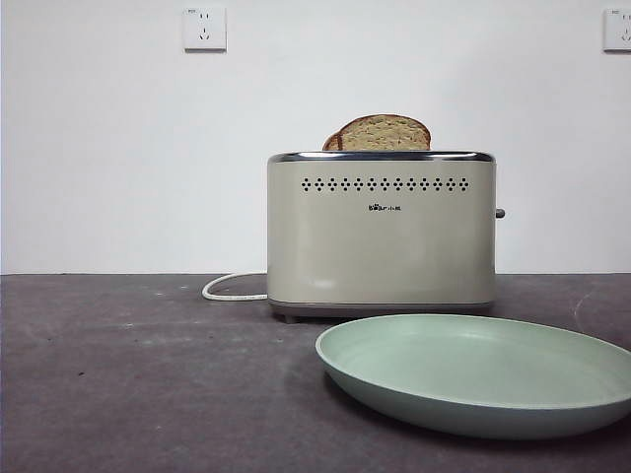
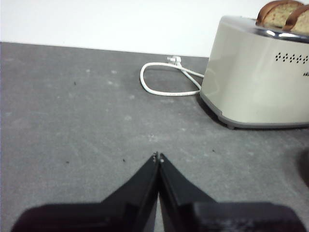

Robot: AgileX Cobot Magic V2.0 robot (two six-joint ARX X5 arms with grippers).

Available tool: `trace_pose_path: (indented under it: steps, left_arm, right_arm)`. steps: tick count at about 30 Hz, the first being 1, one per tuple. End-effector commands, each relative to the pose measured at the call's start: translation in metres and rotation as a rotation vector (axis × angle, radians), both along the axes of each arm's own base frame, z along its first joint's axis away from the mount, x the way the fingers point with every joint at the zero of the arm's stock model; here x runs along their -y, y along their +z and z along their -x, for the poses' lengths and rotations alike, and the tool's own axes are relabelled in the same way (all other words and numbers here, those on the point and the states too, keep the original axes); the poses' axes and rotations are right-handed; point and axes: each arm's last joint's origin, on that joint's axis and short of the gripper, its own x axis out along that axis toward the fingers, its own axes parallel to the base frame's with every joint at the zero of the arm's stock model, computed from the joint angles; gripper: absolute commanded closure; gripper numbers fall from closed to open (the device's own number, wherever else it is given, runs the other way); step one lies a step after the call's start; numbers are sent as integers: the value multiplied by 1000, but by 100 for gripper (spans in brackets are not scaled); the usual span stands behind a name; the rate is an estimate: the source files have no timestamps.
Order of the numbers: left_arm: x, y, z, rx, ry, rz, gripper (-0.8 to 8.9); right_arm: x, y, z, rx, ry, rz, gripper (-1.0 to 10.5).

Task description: Take the bread from the toaster,put the bread on the plate,put the plate on the table

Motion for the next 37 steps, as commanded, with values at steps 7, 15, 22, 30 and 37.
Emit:
trace_pose_path:
  steps: [7, 15, 22, 30, 37]
  left_arm:
    - [1, 1, 0, -13, -17, 81, 821]
    - [2, 34, 9, 22, -63, 142, 821]
    - [3, 75, 24, 41, -104, 150, 821]
    - [7, 124, 34, -10, -240, 161, 821]
    - [10, 153, 30, -163, -359, 149, 821]
  right_arm:
    - [0, -3, 0, -76, -33, -229, 957]
    - [0, 24, 2, -54, -30, -312, 958]
    - [-2, 69, 3, -69, 43, -334, 959]
    - [-5, 127, 3, -237, 122, -222, 958]
    - [-6, 165, 7, -415, 178, -107, 958]
